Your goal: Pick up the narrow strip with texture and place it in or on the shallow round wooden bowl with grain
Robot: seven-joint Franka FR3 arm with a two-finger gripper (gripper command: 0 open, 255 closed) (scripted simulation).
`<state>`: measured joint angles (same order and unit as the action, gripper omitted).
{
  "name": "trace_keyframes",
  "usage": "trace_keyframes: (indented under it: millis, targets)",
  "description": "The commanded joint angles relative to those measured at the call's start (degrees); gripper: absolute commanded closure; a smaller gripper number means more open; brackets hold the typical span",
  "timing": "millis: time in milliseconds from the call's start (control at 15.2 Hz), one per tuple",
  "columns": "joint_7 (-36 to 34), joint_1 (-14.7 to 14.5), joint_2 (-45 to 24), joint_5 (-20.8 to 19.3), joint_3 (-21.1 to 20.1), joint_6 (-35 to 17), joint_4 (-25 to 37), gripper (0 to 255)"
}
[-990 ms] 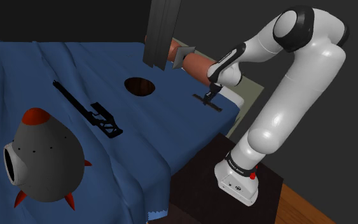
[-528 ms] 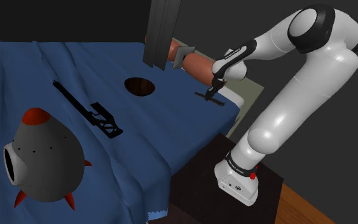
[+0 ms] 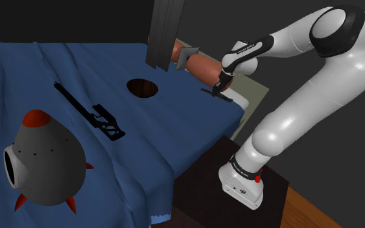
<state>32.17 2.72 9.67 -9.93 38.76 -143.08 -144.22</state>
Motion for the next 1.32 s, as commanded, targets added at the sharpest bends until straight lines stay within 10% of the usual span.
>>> trace_keyframes:
  millis: [0, 1254]
  targets:
    - [-0.5, 0.2, 1.0, -0.7, -0.3, 1.6, 0.6, 255]
    - [-18.7, -10.1, -7.9, 5.0, -12.9, 6.1, 11.8, 255]
